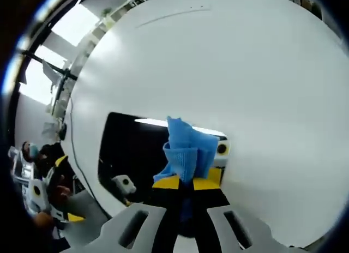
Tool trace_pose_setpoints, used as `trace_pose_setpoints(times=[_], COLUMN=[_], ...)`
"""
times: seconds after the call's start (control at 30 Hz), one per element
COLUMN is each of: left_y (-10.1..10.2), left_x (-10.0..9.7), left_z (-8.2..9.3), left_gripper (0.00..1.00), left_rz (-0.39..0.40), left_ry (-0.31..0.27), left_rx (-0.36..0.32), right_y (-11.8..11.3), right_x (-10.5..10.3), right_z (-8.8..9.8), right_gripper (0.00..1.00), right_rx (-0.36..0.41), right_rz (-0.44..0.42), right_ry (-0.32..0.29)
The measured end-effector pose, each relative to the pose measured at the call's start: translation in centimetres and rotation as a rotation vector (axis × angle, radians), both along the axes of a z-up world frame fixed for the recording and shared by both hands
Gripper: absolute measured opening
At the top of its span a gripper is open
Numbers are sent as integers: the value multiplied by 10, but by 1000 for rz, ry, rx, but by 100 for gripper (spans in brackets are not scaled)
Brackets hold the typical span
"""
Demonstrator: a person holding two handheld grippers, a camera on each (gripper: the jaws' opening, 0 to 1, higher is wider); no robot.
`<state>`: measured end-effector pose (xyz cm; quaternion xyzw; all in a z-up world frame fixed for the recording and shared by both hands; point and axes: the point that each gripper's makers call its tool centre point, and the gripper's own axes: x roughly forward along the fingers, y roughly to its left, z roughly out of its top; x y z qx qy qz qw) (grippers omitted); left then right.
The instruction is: Wipe the mirror surface with the cleaning cloth until all visible marks leave the cleaned area.
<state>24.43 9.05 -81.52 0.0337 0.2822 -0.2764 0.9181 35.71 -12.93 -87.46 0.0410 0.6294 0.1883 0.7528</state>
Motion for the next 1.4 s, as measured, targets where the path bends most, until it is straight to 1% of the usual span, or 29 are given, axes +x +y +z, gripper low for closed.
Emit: trace_pose_setpoints(times=[0.23, 0.43, 0.53, 0.63, 0.73, 0.93, 1.0, 1.07, 1.13, 1.2, 1.27, 1.4], left_y=[1, 0, 0, -1, -1, -1, -2, -1, 0, 0, 0, 0], left_x=[0, -1, -1, -1, -1, 0, 0, 0, 1, 1, 1, 1], left_z=[0, 0, 0, 1, 1, 0, 0, 0, 0, 1, 1, 0], left_gripper=[99, 99, 99, 99, 99, 99, 99, 99, 99, 99, 99, 99], left_rz=[5, 3, 3, 0, -2, -3, -2, 0, 3, 9, 10, 7], left_ry=[2, 3, 3, 3, 3, 0, 1, 0, -1, -2, -2, 1], left_rx=[0, 1, 2, 1, 0, 1, 1, 6, 6, 5, 5, 8], right_y=[-1, 2, 1, 1, 0, 0, -1, -4, -11, -16, -25, -48], right_x=[15, 25, 25, 24, 24, 24, 23, 19, 21, 20, 21, 29], right_z=[1, 1, 0, 0, 1, 2, 4, 8, 12, 20, 29, 50], right_gripper=[0, 0, 0, 0, 0, 0, 1, 1, 1, 1, 1, 1], right_rx=[-25, -48, -55, -64, -52, -61, -38, -25, -44, -25, -27, -22], right_rz=[18, 22, 22, 40, 21, 15, 19, 13, 31, 13, 8, -30], right_ry=[-10, -40, -48, -89, -98, -123, -124, -126, -158, -163, -178, -215])
